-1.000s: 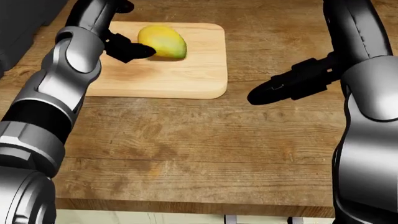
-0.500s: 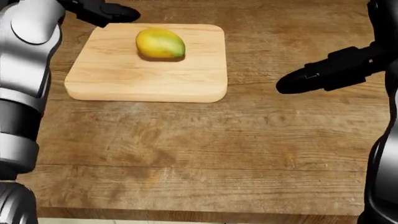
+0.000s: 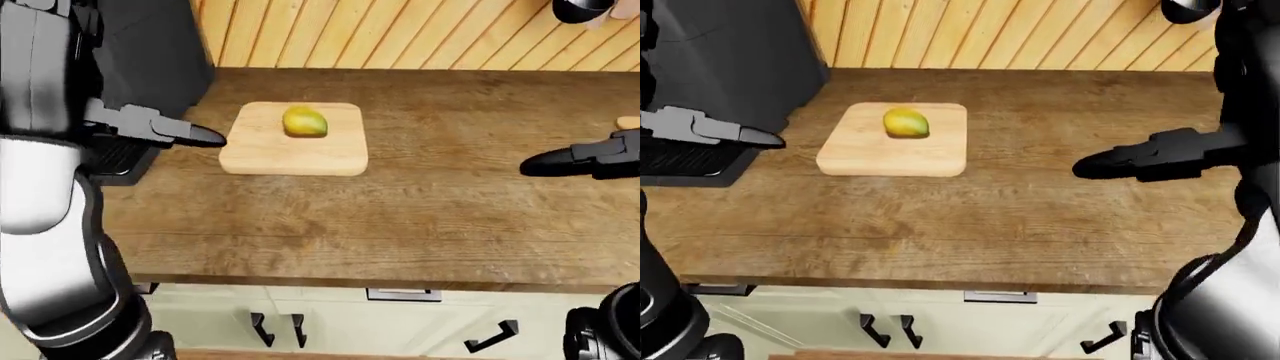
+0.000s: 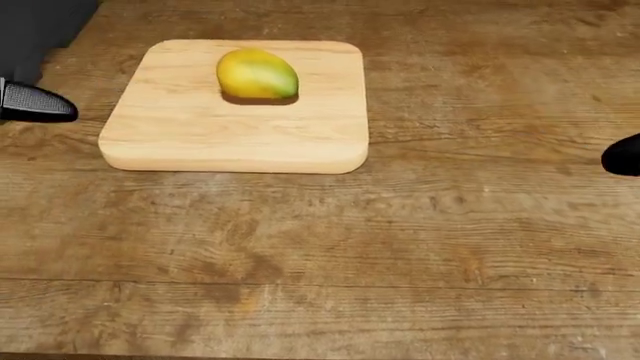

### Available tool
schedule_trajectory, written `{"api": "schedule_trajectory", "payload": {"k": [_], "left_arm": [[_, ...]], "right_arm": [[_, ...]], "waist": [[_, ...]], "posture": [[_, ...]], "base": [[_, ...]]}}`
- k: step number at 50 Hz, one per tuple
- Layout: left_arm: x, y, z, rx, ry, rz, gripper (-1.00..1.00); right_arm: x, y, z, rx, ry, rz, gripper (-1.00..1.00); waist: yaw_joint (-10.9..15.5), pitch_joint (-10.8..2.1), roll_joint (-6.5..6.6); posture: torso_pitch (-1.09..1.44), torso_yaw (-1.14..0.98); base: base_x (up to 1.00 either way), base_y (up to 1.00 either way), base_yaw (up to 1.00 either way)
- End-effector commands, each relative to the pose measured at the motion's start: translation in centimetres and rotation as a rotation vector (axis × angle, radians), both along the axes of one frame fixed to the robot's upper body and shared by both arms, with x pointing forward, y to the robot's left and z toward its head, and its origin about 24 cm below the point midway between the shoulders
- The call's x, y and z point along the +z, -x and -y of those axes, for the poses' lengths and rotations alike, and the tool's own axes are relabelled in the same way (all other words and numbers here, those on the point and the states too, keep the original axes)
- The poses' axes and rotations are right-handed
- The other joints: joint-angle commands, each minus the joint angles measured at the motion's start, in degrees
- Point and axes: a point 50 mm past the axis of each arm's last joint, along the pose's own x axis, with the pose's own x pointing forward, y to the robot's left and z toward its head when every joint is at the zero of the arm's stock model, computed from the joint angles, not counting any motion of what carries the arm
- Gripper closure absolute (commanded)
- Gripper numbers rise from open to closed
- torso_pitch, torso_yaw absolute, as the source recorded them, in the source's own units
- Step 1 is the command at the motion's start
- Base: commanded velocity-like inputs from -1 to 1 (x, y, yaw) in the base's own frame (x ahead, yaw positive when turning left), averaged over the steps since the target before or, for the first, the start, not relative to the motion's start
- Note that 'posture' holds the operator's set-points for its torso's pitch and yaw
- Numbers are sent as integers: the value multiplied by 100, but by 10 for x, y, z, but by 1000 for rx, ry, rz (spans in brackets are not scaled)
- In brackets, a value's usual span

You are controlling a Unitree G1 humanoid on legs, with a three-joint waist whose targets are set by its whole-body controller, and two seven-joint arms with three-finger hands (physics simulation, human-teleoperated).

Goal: Place the mango and the pear on separate cutting boards.

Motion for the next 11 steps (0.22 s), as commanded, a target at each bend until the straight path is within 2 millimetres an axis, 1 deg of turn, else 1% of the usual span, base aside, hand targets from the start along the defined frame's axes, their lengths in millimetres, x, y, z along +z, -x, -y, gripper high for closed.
{"api": "schedule_trajectory", "payload": {"k": [1, 2, 3, 9, 11], "left_arm": [[0, 10, -4, 1, 7, 43, -100], [-5, 12, -9, 13, 16, 35, -100], [-6, 16, -14, 28, 34, 38, -100], [-21, 37, -40, 96, 79, 38, -100], [-26, 47, -46, 125, 100, 47, -100]], "right_arm": [[8, 20, 3, -14, 15, 46, -100], [11, 31, 6, -23, 23, 60, -100], [14, 40, 8, -30, 27, 69, -100], [28, 72, 24, -82, 46, 111, -100], [28, 85, 30, -94, 45, 117, -100]], "waist": [[5, -128, -26], [5, -120, -27], [12, -115, -31], [6, -64, -41], [0, -52, -48]], "posture": [[0, 0], [0, 0], [0, 0], [0, 0], [0, 0]], "base": [[0, 0, 0], [0, 0, 0], [0, 0, 0], [0, 0, 0], [0, 0, 0]]}}
